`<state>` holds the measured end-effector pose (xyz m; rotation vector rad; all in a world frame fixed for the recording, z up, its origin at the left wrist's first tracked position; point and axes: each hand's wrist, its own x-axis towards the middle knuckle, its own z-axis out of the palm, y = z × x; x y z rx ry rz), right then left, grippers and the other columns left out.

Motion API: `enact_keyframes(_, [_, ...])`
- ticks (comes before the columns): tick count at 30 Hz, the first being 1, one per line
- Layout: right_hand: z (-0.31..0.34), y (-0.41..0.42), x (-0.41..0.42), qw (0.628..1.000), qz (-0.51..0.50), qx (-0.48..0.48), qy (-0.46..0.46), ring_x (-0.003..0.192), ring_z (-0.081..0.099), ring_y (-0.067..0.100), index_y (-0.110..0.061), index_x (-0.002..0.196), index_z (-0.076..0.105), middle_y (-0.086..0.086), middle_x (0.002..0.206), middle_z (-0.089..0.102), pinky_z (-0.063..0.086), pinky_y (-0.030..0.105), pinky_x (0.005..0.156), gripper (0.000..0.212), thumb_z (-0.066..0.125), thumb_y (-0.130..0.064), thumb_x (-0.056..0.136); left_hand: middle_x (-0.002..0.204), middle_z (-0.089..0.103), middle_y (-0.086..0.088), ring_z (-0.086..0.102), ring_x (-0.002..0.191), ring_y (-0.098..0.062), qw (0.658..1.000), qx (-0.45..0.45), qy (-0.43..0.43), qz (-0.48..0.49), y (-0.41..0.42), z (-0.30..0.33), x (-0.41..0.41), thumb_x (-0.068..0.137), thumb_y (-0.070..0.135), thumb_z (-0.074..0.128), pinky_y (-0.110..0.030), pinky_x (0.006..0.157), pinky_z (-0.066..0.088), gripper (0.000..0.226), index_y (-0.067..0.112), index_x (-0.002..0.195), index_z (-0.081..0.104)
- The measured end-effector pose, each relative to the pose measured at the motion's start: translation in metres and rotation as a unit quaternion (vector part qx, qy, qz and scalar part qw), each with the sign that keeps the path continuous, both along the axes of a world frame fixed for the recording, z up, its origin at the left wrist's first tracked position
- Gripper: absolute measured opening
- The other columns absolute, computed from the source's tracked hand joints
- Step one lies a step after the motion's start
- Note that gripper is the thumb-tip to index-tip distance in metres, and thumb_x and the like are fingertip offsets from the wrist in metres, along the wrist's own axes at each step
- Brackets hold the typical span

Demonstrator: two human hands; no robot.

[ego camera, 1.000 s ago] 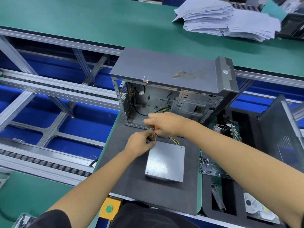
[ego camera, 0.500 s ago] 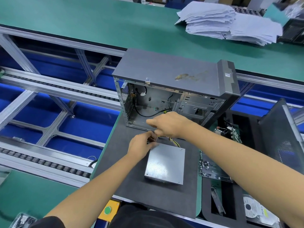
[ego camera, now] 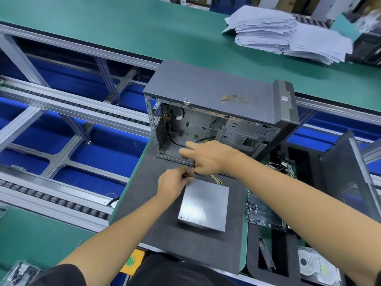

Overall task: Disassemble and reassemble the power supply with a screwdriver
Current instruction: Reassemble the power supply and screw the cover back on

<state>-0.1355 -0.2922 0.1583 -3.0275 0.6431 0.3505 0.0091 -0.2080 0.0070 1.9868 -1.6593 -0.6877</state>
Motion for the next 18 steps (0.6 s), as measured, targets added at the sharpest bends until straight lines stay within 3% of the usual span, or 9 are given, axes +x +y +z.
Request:
enact_keyframes(4, [0.005,-0.003,0.002,0.998,0.054,-0.004,0.025,0.062,0.046,0.030,-0.024,0.114,0.040,0.001,0.095,0.034,0.032,0.037,0.046,0.035,0.054,-0.009,0.086,0.077,0.069,0.019,0.064,0.082,-0.006,1.000,-0.007,-0.010,-0.021,0.000,0.000,0.001,0.087,0.049,0.069,-0.028,0.068,0.051,0.013,0.039,0.093,0.064])
enact_keyframes(7, [0.003,-0.005,0.004,0.999,0.023,-0.021,0.014,0.064,0.050,0.030,-0.023,0.103,0.036,-0.001,0.085,0.038,0.037,0.038,0.049,0.019,0.051,-0.022,0.092,0.081,0.070,0.021,0.063,0.080,-0.003,1.000,-0.001,-0.005,-0.019,-0.001,0.001,-0.001,0.082,0.059,0.068,-0.025,0.066,0.049,0.019,0.043,0.091,0.063])
enact_keyframes(10, [-0.002,0.000,0.004,0.999,0.017,-0.045,0.023,0.063,0.053,0.030,-0.023,0.098,0.030,-0.003,0.074,0.042,0.034,0.034,0.049,0.018,0.046,-0.032,0.096,0.071,0.065,0.022,0.060,0.074,-0.004,1.000,0.000,0.002,0.000,-0.002,0.006,-0.004,0.079,0.061,0.068,-0.017,0.059,0.039,0.015,0.048,0.085,0.065])
enact_keyframes(13, [0.001,0.001,0.002,1.000,0.002,-0.007,0.015,0.058,0.044,0.025,-0.029,0.112,0.030,0.000,0.096,0.041,0.031,0.033,0.048,0.032,0.053,-0.038,0.091,0.056,0.053,0.025,0.055,0.068,-0.005,1.000,-0.010,-0.009,-0.007,-0.002,0.009,-0.004,0.084,0.055,0.070,-0.013,0.054,0.028,0.012,0.047,0.091,0.064])
enact_keyframes(15, [0.004,-0.001,0.000,0.999,0.036,0.005,0.038,0.054,0.037,0.019,-0.025,0.117,0.036,0.001,0.103,0.035,0.027,0.033,0.046,0.034,0.057,-0.028,0.090,0.065,0.060,0.028,0.060,0.078,-0.004,1.000,-0.014,-0.002,-0.019,-0.002,0.009,-0.002,0.086,0.053,0.070,-0.010,0.056,0.026,0.011,0.046,0.092,0.066])
enact_keyframes(18, [0.006,-0.004,-0.001,0.998,0.042,0.006,0.052,0.054,0.036,0.020,-0.018,0.108,0.045,0.000,0.096,0.034,0.026,0.036,0.050,0.021,0.051,-0.010,0.090,0.076,0.064,0.021,0.064,0.084,-0.006,0.999,-0.008,0.001,-0.047,-0.003,0.011,-0.001,0.088,0.055,0.065,-0.015,0.057,0.030,0.012,0.045,0.094,0.064])
